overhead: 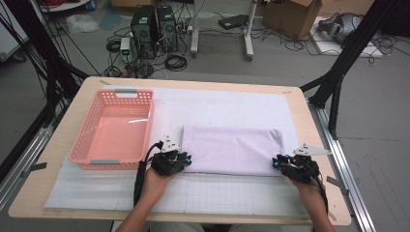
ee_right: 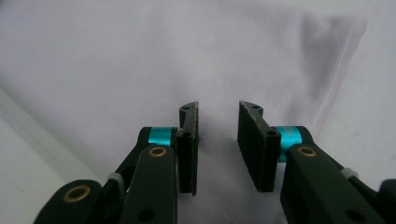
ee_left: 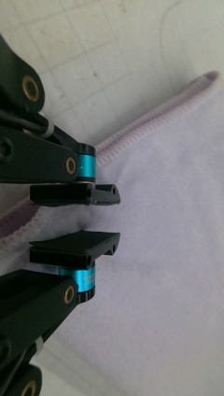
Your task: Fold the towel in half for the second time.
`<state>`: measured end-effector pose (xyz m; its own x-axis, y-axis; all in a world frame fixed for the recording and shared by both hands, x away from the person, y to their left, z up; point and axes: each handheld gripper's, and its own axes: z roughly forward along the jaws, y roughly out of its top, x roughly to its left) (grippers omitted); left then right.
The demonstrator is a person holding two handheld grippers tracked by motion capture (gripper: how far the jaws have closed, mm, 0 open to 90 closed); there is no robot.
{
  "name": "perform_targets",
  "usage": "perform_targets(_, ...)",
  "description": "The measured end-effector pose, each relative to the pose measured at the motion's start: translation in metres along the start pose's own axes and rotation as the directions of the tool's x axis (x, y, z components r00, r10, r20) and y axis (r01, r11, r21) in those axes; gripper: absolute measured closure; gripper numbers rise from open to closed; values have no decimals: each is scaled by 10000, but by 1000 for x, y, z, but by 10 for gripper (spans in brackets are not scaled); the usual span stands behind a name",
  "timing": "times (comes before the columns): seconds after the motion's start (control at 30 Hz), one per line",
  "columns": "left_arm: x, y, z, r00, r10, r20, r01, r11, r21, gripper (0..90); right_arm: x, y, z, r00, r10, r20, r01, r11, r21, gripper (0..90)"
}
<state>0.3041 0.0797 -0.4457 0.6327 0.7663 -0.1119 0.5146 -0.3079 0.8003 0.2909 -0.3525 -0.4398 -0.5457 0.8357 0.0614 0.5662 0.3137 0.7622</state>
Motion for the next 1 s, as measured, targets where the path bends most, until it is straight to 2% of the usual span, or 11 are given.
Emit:
perform_targets(0.07, -1, -1, -2, 9995, 82, -294, -79, 9999, 78, 755, -5, -5, 1, 9999, 103, -20, -103, 9999, -48, 677)
perform_targets(0.17, -2, -2, -5, 9978, 209, -629, -203, 9997, 99, 761, -6, -5, -4, 9986, 62, 522, -72, 9998, 197, 653)
perform_targets(0.3, 3, -5, -8, 9981, -74, -610, 69, 9999, -83, 760, -8, -7, -11, 9983, 264, 511, -282, 9990, 347, 639)
perform_targets(0.37, 6, -6, -10, 9971, -246, -723, 238, 9996, -119, 724, -10, -10, -19, 9991, 143, 399, -151, 9997, 198, 585)
perform_targets(0.4, 9, -8, -11, 9980, -350, -517, 338, 9992, -224, 673, -12, -12, -24, 9996, 129, 261, -130, 9999, 28, 554)
perform_targets(0.47, 15, -8, -16, 9974, -697, -207, 682, 9956, -642, 638, -16, -17, -35, 9997, 158, 179, -152, 9992, -367, 489)
perform_targets(0.6, 20, -2, -28, 9933, -1134, 230, 1156, 9795, -1650, 492, -24, -17, -54, 9972, 667, 338, -615, 9885, -1382, 441)
perform_targets(0.7, 20, 1, -34, 9919, -1078, 675, 1192, 9728, -1987, 425, -27, -16, -63, 9950, 926, 362, -837, 9767, -1976, 417)
perform_targets(0.77, 21, 2, -36, 9895, -1106, 926, 1282, 9687, -2126, 384, -27, -18, -65, 9945, 942, 450, -834, 9760, -2009, 364)
perform_targets(0.93, 20, 4, -40, 9913, -899, 958, 1114, 9617, -2506, 253, -27, -16, -66, 9953, 822, 516, -681, 9702, -2324, 240)
perform_targets(1.0, 18, 6, -39, 9929, -707, 954, 928, 9633, -2520, 197, -27, -14, -64, 9957, 779, 510, -637, 9696, -2364, 213)
